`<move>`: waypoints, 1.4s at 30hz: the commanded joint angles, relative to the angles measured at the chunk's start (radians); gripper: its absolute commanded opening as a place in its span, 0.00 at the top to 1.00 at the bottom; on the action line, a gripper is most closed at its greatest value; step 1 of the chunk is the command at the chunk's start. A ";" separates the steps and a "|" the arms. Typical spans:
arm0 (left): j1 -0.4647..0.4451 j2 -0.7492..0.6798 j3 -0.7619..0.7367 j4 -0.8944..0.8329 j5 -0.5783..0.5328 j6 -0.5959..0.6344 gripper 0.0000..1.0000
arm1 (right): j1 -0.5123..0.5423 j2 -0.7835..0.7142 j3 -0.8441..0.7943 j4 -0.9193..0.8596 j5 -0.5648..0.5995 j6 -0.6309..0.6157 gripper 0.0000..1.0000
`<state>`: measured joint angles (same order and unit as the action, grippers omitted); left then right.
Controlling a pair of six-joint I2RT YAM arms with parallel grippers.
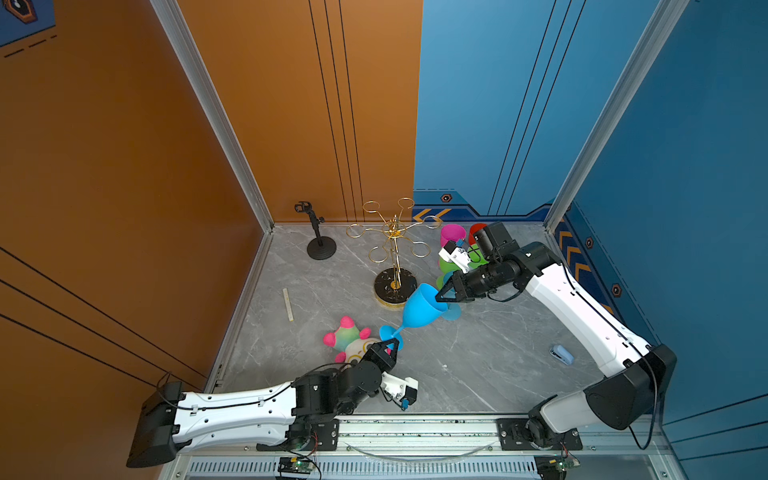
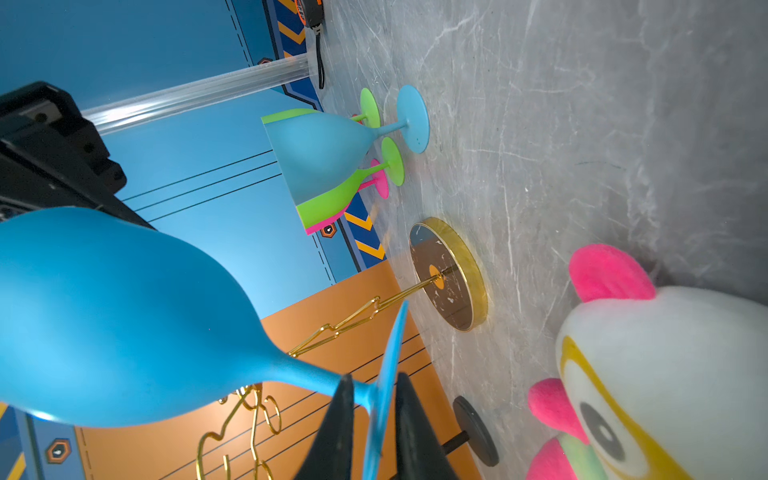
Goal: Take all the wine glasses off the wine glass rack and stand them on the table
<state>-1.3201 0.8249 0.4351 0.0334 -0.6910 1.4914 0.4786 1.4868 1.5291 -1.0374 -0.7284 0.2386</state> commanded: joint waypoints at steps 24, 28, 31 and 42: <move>0.127 -0.158 0.322 -0.281 0.244 -1.110 0.04 | -0.022 -0.154 -0.029 -0.111 0.492 -0.074 1.00; 0.250 -0.169 0.346 -0.347 0.371 -1.256 0.03 | -0.023 -0.158 -0.051 -0.126 0.576 -0.071 1.00; 0.344 -0.169 0.348 -0.372 0.447 -1.329 0.02 | -0.032 -0.153 -0.064 -0.134 0.631 -0.069 1.00; 0.558 -0.143 0.323 -0.365 0.435 -1.488 0.01 | -0.130 -0.124 -0.089 -0.135 0.804 -0.071 1.00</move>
<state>-0.7959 0.6758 0.7612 -0.3202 -0.2352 0.0818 0.3710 1.3502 1.4437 -1.1450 -0.0093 0.1791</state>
